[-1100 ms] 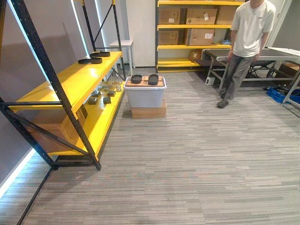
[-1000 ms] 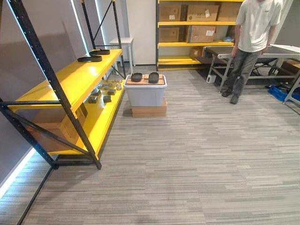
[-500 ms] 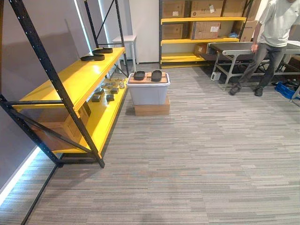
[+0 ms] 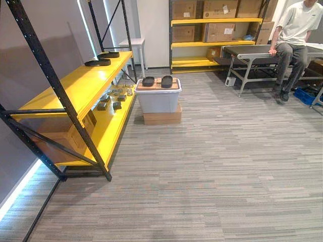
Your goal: Walk over and take plastic housings, then place them on the shelf
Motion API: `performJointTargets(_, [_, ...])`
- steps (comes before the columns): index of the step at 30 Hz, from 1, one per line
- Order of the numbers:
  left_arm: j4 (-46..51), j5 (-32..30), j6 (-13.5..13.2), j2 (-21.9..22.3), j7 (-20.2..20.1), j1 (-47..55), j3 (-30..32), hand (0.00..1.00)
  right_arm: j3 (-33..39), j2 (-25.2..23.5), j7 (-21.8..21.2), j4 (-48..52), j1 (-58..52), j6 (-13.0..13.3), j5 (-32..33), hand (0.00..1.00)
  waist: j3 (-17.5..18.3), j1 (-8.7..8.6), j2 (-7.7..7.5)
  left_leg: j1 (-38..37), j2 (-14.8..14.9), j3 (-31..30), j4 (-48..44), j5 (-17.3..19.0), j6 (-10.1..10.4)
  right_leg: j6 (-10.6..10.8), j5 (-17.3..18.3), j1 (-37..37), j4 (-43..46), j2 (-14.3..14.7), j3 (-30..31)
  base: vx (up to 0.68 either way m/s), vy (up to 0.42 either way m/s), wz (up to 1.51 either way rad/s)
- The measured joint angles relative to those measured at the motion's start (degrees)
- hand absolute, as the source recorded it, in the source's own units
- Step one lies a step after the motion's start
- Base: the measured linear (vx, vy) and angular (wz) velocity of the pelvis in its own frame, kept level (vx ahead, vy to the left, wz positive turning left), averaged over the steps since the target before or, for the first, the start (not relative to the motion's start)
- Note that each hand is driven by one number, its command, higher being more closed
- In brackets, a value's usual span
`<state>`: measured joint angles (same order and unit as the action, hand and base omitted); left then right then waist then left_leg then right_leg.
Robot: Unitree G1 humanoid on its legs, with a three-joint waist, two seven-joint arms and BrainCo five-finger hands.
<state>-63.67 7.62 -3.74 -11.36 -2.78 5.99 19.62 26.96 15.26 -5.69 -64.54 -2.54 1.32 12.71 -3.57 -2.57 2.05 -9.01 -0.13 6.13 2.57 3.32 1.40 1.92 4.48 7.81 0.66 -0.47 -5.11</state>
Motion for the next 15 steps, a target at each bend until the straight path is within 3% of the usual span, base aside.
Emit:
performJointTargets(4, [0.0,0.2,0.0,0.3,0.1,0.0,-1.3,0.0,-1.3,-0.2,0.0,0.0,0.7,0.0,0.0,0.0,-0.2,0.16,-0.08,0.3,-0.1,1.0,0.8,0.1,0.0,0.0,0.1,-1.5,0.3,0.0,1.0,-0.01,-0.004,-0.13])
performJointTargets(6, [0.0,0.2,0.0,0.3,0.0,-0.3,-2.9,0.0,-1.2,-0.2,0.0,0.0,1.8,0.0,0.0,0.0,-1.6,0.25,0.06,0.7,-0.3,1.7,0.1,1.0,-0.8,1.7,2.3,-3.4,4.8,-0.4,1.4,0.0,0.013,-0.16])
performJointTargets(8, [0.1,0.2,-0.1,0.5,-0.1,-1.7,-4.8,0.0,-1.2,-0.3,-0.1,0.0,2.6,0.0,0.0,0.0,-4.4,0.23,0.7,0.6,-0.2,1.8,-1.5,2.4,-1.8,5.0,5.0,-9.1,18.3,-1.3,1.0,-0.01,0.05,-0.07])
performJointTargets(9, [0.3,0.2,-0.1,0.3,-0.1,-1.9,-5.5,0.0,-1.2,-0.9,-0.1,0.0,2.9,0.0,0.0,0.0,-5.1,0.18,0.92,0.4,-0.2,1.8,-1.8,2.6,-2.4,4.3,5.5,-14.3,29.2,-2.1,0.3,-0.01,0.081,-0.04])
performJointTargets(11, [0.3,0.1,0.1,-0.2,0.0,-2.2,-6.6,0.0,-1.3,-1.9,-0.1,0.0,2.3,0.0,0.0,0.0,-5.7,-0.34,0.8,-0.9,-0.7,1.3,-1.7,3.4,-3.3,3.8,7.4,-19.1,35.2,-2.5,-0.4,0.05,0.075,0.02])
performJointTargets(12, [0.2,0.1,0.1,-0.3,0.0,-2.2,-6.8,0.0,-1.5,-2.2,-0.1,0.0,2.1,0.0,0.0,0.0,-5.6,-0.41,0.83,-0.9,-0.7,1.2,-1.9,3.9,-3.4,3.5,7.6,-20.0,34.3,-2.1,-0.1,0.16,0.019,0.1])
performJointTargets(15, [0.0,-0.1,0.1,-1.0,0.1,-4.9,-6.4,0.0,-2.5,-3.7,-0.1,-0.3,1.5,0.0,0.0,0.0,-6.6,-3.13,1.1,-0.8,1.3,-2.0,-2.3,5.5,-3.8,1.8,6.3,-22.8,21.5,1.6,-0.1,0.24,-0.086,0.51])
